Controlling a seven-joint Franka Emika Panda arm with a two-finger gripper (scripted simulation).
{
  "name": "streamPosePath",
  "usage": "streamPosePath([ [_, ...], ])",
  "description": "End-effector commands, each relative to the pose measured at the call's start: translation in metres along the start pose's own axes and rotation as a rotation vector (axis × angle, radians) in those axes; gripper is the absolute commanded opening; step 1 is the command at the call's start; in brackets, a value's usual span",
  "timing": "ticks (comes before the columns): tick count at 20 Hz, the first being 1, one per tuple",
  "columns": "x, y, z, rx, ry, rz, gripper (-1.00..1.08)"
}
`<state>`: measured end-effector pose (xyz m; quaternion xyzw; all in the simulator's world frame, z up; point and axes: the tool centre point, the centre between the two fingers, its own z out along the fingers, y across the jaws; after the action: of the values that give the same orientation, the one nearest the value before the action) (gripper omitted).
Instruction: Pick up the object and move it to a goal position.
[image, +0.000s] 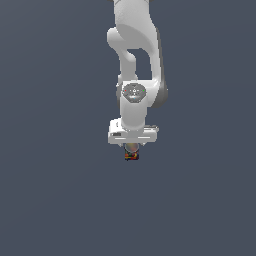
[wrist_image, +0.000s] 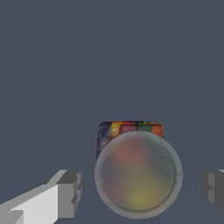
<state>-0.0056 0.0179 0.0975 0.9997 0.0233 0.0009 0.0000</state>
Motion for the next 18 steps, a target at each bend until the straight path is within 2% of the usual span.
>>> streamPosePath([
  [1, -0.001, 0.000, 0.013, 0.000, -0.001, 0.000, 1.00],
  [10, 0.000, 0.000, 0.039, 0.000, -0.001, 0.000, 1.00],
  [11, 0.000, 0.000, 0.039, 0.000, -0.001, 0.000, -1.00],
  [18, 0.000, 0.000, 0.039, 0.000, -0.001, 0.000, -1.00],
])
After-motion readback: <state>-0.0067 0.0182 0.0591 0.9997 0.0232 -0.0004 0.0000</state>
